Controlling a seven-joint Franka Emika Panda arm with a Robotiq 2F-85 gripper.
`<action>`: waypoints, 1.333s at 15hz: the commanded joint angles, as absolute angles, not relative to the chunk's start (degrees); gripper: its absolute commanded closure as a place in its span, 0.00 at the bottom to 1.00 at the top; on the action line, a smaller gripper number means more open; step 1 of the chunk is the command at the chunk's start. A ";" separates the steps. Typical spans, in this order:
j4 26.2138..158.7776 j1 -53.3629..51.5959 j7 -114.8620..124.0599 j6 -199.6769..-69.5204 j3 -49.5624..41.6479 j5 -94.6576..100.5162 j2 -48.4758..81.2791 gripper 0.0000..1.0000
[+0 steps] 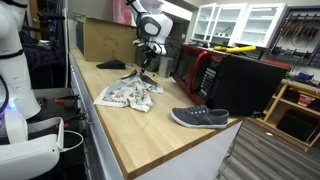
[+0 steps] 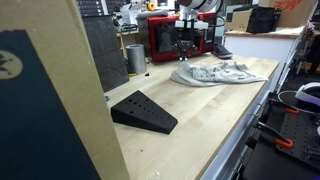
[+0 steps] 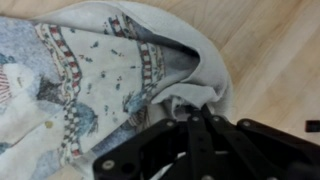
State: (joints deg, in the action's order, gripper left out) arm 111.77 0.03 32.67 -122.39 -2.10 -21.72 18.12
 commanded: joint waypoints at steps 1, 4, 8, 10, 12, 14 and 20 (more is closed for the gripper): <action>120.07 -1.47 29.34 -127.83 -0.28 -23.47 7.76 1.00; 126.83 -3.29 26.08 -133.23 2.27 -23.74 0.49 1.00; 134.43 -5.76 22.81 -140.21 5.57 -24.59 -6.97 1.00; 137.19 -6.98 21.08 -142.45 6.75 -25.47 -9.88 1.00; 140.32 -8.59 18.62 -144.59 8.00 -25.87 -13.18 1.00; 143.72 -10.46 15.62 -146.39 9.22 -25.47 -16.88 1.00; 151.82 -18.63 8.51 -147.12 11.00 -27.83 -26.33 1.00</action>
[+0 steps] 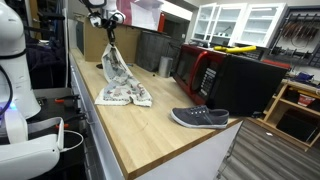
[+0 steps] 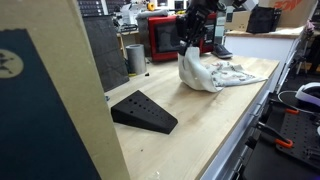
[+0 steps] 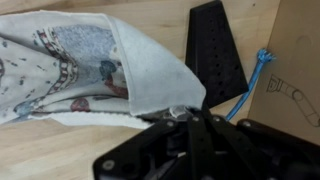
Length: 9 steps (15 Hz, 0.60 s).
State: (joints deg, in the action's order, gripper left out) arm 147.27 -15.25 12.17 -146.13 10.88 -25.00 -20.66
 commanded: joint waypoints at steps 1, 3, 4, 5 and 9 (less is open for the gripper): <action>152.48 -19.70 8.32 -146.65 11.04 -28.21 -27.45 1.00; 152.95 -21.15 7.71 -145.74 10.36 -28.75 -28.44 0.72; 152.73 -21.36 7.67 -144.96 9.82 -28.60 -28.71 0.65; 152.37 -21.32 7.55 -144.14 9.21 -28.41 -28.71 0.59; 148.44 -17.68 8.86 -136.61 5.12 -27.04 -25.97 0.28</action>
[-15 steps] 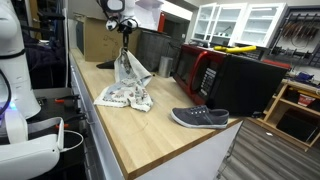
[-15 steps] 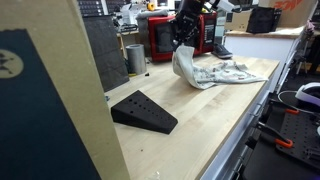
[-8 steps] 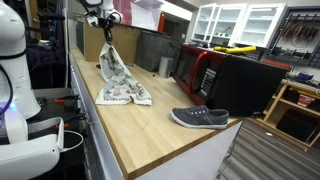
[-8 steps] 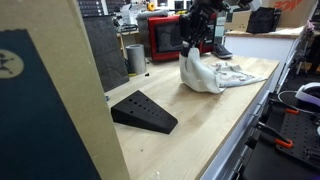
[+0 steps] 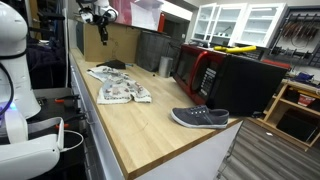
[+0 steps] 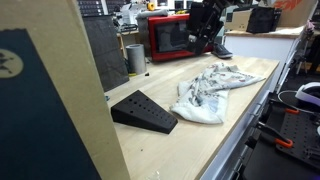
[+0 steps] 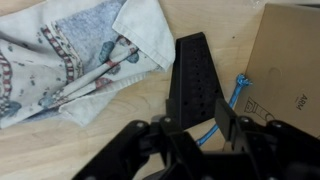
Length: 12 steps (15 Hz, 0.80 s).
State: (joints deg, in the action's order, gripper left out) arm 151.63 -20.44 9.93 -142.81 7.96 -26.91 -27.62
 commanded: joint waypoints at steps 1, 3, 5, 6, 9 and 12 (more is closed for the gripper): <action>146.61 -15.25 10.11 -133.57 4.14 -25.54 -23.72 0.21; 144.00 -10.89 10.85 -129.24 2.41 -23.20 -19.84 0.06; 141.76 -6.82 11.83 -126.45 1.49 -20.51 -15.81 0.00; 140.72 -5.23 12.21 -125.39 1.20 -19.24 -13.84 0.00; 139.59 -1.86 11.75 -125.39 0.51 -15.95 -8.67 0.00; 142.04 -0.18 10.98 -130.52 0.27 -12.23 -6.01 0.00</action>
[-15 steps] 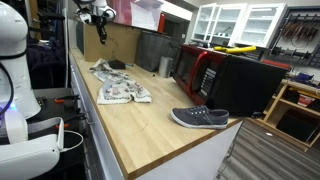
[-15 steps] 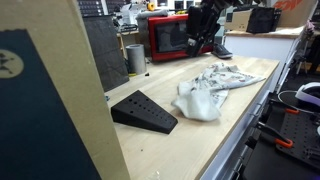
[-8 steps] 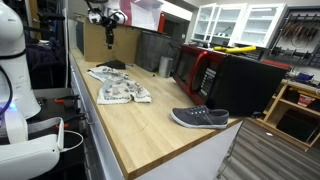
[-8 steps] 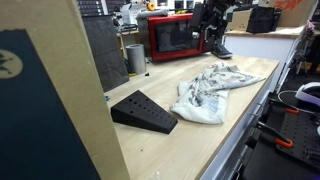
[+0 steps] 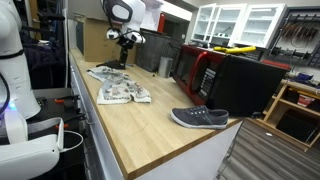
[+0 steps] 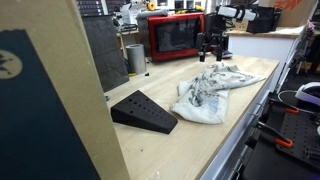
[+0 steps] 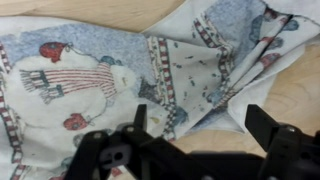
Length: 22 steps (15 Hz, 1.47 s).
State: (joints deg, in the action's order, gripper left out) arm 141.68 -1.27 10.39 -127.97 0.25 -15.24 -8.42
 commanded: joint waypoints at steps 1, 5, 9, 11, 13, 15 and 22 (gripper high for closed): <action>143.36 0.29 11.01 -133.83 0.10 -11.06 -5.67 0.00; 148.33 2.10 10.85 -144.65 -1.11 -7.69 -4.46 0.00; 152.61 4.59 13.25 -149.17 -3.12 -1.12 -3.51 0.00; 153.17 5.83 15.20 -148.16 -4.14 2.32 -3.12 0.00; 153.44 6.53 17.22 -149.13 -4.71 4.65 -1.84 0.00; 153.50 6.84 19.69 -149.91 -4.90 6.92 -0.22 0.00; 151.81 6.34 32.81 -152.71 -6.43 18.96 5.26 0.47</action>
